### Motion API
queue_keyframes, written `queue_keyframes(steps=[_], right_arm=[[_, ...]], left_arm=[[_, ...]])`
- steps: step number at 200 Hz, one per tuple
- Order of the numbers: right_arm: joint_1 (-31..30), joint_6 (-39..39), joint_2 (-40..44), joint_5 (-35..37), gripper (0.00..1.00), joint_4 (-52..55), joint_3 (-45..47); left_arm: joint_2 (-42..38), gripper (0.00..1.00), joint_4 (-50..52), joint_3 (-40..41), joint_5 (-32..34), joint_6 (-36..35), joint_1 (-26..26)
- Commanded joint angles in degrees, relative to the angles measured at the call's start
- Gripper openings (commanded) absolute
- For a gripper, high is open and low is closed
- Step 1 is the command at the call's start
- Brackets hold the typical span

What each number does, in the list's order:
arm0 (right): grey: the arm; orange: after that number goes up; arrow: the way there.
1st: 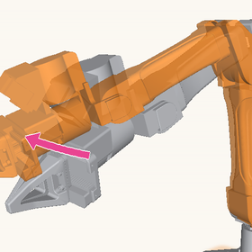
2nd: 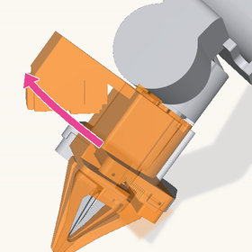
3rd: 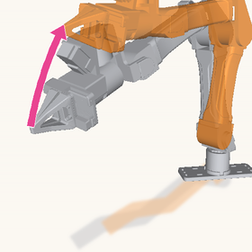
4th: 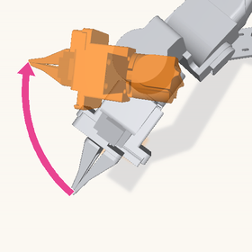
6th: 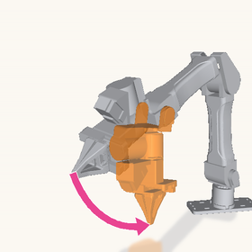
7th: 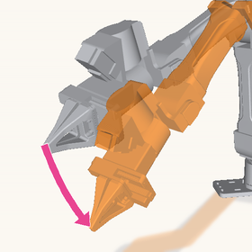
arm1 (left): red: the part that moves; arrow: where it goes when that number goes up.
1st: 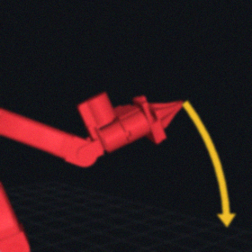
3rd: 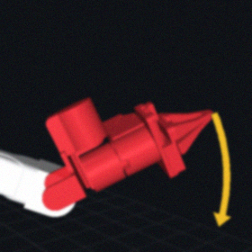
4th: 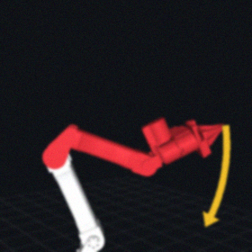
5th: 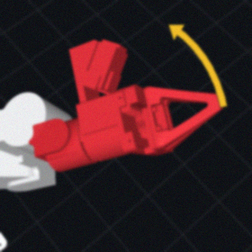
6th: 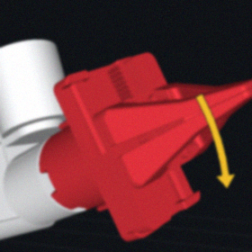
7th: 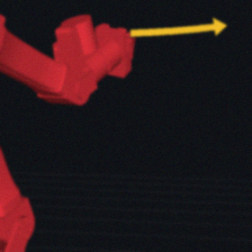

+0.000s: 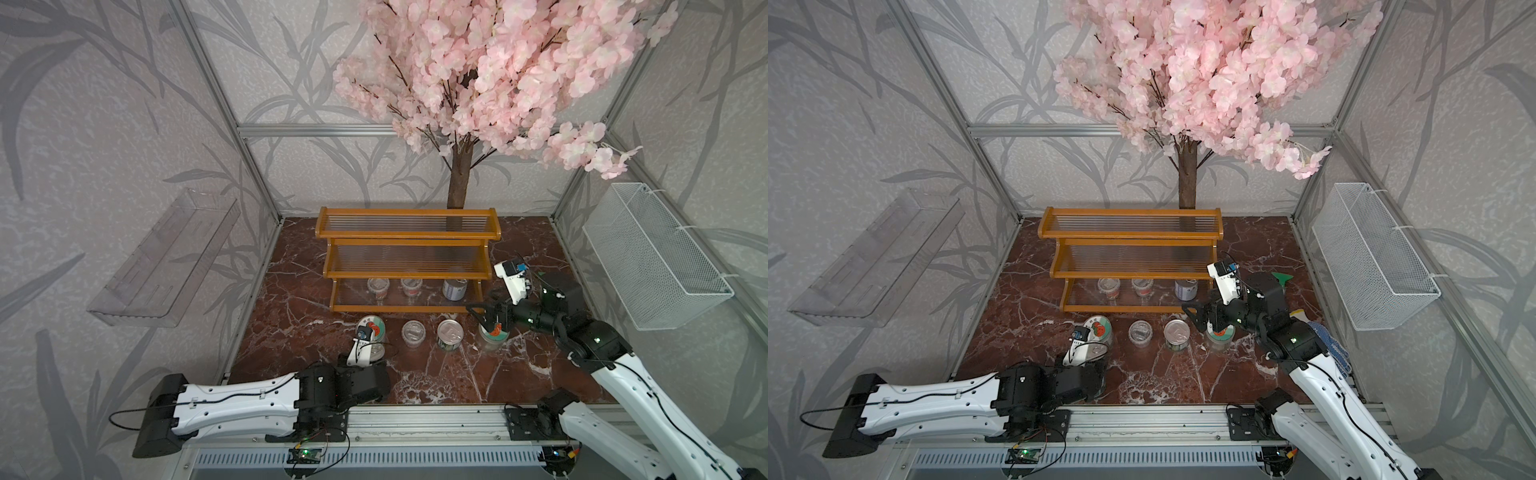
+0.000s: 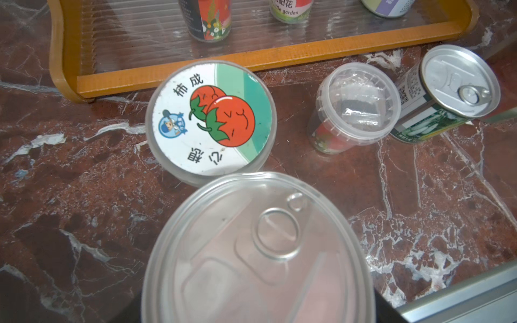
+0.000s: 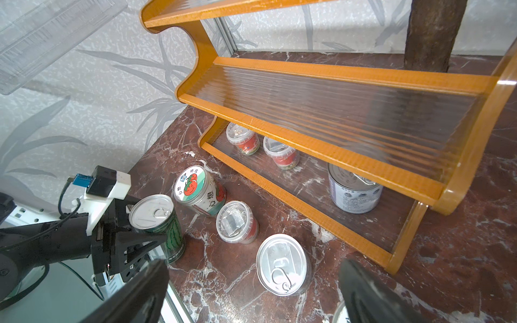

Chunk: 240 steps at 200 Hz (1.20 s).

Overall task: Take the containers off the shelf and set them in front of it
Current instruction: Place the container at the center of the board.

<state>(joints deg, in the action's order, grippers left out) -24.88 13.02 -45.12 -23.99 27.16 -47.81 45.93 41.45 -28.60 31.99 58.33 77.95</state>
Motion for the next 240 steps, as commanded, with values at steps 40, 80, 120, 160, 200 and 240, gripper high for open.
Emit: queue_keyframes(steps=[40,80,120,160,200,240], right_arm=[[0.0,0.5,0.6,-6.7,0.99,-1.2,0.7],[0.0,0.8,1.0,-7.8,0.99,-0.7,1.1],[0.1,-0.3,0.8,-7.7,0.99,0.1,0.8],[0.0,-0.3,1.2,-7.2,0.99,0.0,1.2],[0.1,-0.3,1.6,-7.0,0.99,-0.1,1.7],[0.0,-0.4,1.7,-6.6,0.99,-0.1,1.6]], left_arm=[[-2.8,0.76,-1.8,3.8,0.8,2.2,0.2],[-2.8,0.83,-1.5,4.2,0.1,3.2,0.2],[-3.6,0.88,0.7,2.7,1.8,3.9,0.2],[-1.9,0.88,1.4,1.7,2.3,3.8,0.2],[-0.1,0.88,3.5,-0.3,4.2,3.4,0.2],[0.0,0.89,0.3,0.3,3.9,1.9,0.2]])
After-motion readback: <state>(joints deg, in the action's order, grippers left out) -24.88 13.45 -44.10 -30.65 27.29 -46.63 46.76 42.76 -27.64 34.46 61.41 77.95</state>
